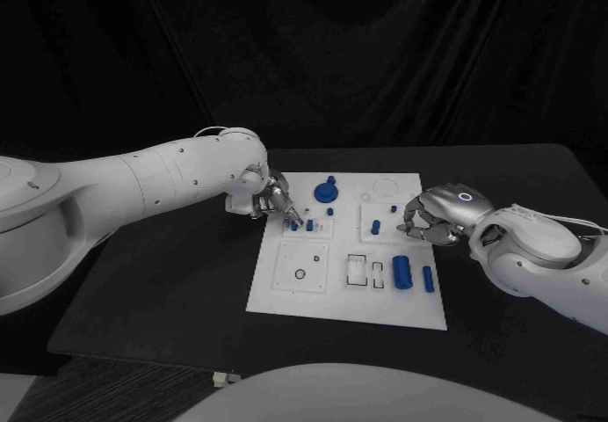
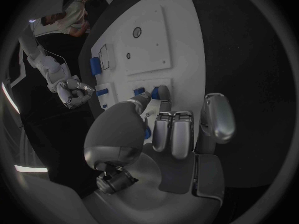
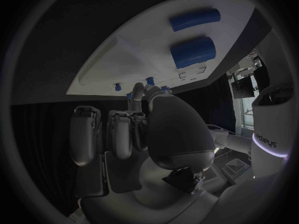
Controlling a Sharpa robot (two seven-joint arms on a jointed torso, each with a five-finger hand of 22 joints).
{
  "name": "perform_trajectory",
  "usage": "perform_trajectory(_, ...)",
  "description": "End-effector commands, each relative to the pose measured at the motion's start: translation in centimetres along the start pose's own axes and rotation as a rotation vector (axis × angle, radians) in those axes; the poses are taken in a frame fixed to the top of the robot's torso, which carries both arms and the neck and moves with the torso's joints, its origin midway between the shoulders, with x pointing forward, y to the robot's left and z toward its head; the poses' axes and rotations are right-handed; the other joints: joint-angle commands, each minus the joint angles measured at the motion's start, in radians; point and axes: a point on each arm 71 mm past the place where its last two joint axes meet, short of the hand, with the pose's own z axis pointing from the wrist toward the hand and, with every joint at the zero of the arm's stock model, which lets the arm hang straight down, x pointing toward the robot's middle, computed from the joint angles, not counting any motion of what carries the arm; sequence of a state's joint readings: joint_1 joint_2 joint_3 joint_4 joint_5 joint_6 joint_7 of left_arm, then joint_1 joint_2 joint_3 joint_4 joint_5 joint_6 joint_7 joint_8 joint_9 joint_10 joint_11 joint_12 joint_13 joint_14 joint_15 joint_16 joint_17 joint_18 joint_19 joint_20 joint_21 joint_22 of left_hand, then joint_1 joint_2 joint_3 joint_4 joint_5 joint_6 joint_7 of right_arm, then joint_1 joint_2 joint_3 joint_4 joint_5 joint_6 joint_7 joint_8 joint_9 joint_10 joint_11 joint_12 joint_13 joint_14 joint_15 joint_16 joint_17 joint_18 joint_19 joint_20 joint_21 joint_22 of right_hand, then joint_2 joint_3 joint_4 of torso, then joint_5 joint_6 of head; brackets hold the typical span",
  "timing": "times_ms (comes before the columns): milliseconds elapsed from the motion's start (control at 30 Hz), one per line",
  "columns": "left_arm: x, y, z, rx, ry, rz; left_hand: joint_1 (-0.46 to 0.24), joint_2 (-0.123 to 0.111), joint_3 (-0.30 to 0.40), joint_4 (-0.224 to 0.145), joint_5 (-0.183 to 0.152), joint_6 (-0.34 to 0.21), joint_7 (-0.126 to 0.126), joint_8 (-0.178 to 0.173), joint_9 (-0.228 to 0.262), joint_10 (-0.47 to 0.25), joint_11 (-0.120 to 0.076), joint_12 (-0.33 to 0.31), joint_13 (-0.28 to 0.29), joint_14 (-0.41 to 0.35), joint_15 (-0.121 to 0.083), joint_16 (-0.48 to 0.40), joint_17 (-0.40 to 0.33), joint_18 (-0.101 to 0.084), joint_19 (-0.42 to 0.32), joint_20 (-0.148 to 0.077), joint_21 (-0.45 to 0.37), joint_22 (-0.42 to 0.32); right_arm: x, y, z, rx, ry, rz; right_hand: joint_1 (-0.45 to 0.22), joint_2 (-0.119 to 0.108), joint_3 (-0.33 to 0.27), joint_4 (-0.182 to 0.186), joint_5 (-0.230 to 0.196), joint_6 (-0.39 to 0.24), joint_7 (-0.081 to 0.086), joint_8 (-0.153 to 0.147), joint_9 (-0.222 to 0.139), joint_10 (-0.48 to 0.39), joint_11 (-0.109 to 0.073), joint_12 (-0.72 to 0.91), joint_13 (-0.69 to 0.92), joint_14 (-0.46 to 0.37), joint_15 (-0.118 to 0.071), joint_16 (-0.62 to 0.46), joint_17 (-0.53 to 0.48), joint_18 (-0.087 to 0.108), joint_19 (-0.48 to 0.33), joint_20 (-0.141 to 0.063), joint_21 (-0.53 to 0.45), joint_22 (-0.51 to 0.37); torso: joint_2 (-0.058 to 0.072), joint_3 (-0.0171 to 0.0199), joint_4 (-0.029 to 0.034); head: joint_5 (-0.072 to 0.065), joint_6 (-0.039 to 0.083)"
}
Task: Assemble the parts on the task board
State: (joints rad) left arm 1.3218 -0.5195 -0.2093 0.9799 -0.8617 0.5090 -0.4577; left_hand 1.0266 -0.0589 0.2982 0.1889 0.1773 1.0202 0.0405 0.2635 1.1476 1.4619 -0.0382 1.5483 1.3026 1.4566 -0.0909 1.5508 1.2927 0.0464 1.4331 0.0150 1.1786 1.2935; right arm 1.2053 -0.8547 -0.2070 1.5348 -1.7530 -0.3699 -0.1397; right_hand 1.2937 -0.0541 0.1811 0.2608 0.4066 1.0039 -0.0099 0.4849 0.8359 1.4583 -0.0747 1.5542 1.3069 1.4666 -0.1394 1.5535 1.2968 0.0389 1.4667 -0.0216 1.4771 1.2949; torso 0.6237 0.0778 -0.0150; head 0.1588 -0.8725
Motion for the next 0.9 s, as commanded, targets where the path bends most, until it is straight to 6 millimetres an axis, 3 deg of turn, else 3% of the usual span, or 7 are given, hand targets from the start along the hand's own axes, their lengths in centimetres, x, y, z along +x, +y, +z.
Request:
perform_trajectory(33, 0.5, -0.1, 0.3, 0.012, 0.021, 0.007, -0.019, -0.003, -0.032, 0.008, -0.014, -0.012, -0.008, -0.002, 0.011, 0.097, 0.0, 0.001, 0.256, 0.103, 0.002, -0.01, 0.245, 0.031, 0.002, 0.009, -0.013, 0.175, 0.1, -0.1, 0.0, 0.019, 0.005, -0.001, 0.022, -0.004, 0.049, 0.002, 0.024, -0.01, 0.002, -0.028, 0.005, 0.113, 0.003, 0.017, 0.264, 0.093, 0.001, -0.006, 0.215, -0.009, 0.044, -0.001, -0.019, 0.236, 0.0, 0.0, 0.0002, 0.001, 0.0)
perform_trajectory(300, 0.6, 0.2, 0.1, 0.035, -0.003, -0.008, -0.018, -0.004, -0.053, 0.016, -0.022, -0.01, -0.009, 0.009, 0.022, 0.098, 0.0, 0.002, 0.257, 0.103, 0.002, -0.009, 0.246, 0.031, 0.003, 0.009, -0.009, 0.176, 0.2, -0.2, -0.1, 0.022, 0.007, -0.002, 0.022, -0.004, 0.049, 0.002, 0.024, -0.01, 0.002, -0.028, 0.005, 0.113, 0.003, 0.017, 0.264, 0.093, 0.001, -0.006, 0.215, -0.009, 0.044, -0.001, -0.019, 0.236, 0.0, 0.0, 0.0007, -0.004, 0.0)
perform_trajectory(500, 0.5, 0.5, -0.3, 0.06, -0.034, -0.023, 0.0, 0.0, -0.078, 0.021, -0.01, -0.008, -0.015, 0.045, 0.06, 0.101, -0.006, 0.007, 0.26, 0.105, -0.003, -0.004, 0.251, 0.03, 0.008, 0.006, -0.001, 0.177, 0.2, -0.3, -0.1, 0.025, 0.009, -0.002, 0.022, -0.004, 0.049, 0.002, 0.024, -0.01, 0.002, -0.028, 0.005, 0.113, 0.003, 0.017, 0.264, 0.093, 0.001, -0.006, 0.215, -0.009, 0.044, -0.001, -0.019, 0.236, 0.0, -0.0001, 0.0006, -0.004, 0.0)
perform_trajectory(733, 0.1, 0.7, -1.1, 0.105, -0.086, -0.043, -0.014, 0.002, -0.128, 0.06, -0.02, -0.01, -0.021, 0.079, 0.097, 0.105, -0.011, 0.016, 0.264, 0.109, -0.006, 0.006, 0.262, 0.028, 0.012, 0.002, 0.008, 0.179, 0.2, -0.3, -0.1, 0.026, 0.011, -0.003, 0.022, -0.004, 0.05, 0.002, 0.024, -0.012, 0.003, -0.029, 0.005, 0.113, 0.003, 0.017, 0.264, 0.093, 0.001, -0.006, 0.215, -0.009, 0.044, -0.001, -0.02, 0.236, -0.001, -0.0003, 0.0004, -0.005, 0.0)
perform_trajectory(900, -0.2, 0.8, -1.7, 0.139, -0.122, -0.055, -0.006, 0.004, -0.137, 0.063, -0.018, -0.009, -0.023, 0.088, 0.107, 0.106, -0.013, 0.018, 0.265, 0.11, -0.008, 0.008, 0.264, 0.028, 0.014, 0.001, 0.01, 0.18, 0.2, -0.4, -0.1, 0.028, 0.012, -0.004, 0.022, -0.004, 0.05, 0.002, 0.024, -0.012, 0.003, -0.029, 0.005, 0.113, 0.003, 0.017, 0.264, 0.093, 0.001, -0.006, 0.215, -0.009, 0.044, -0.001, -0.02, 0.236, -0.001, -0.0002, 0.0008, -0.005, 0.0)
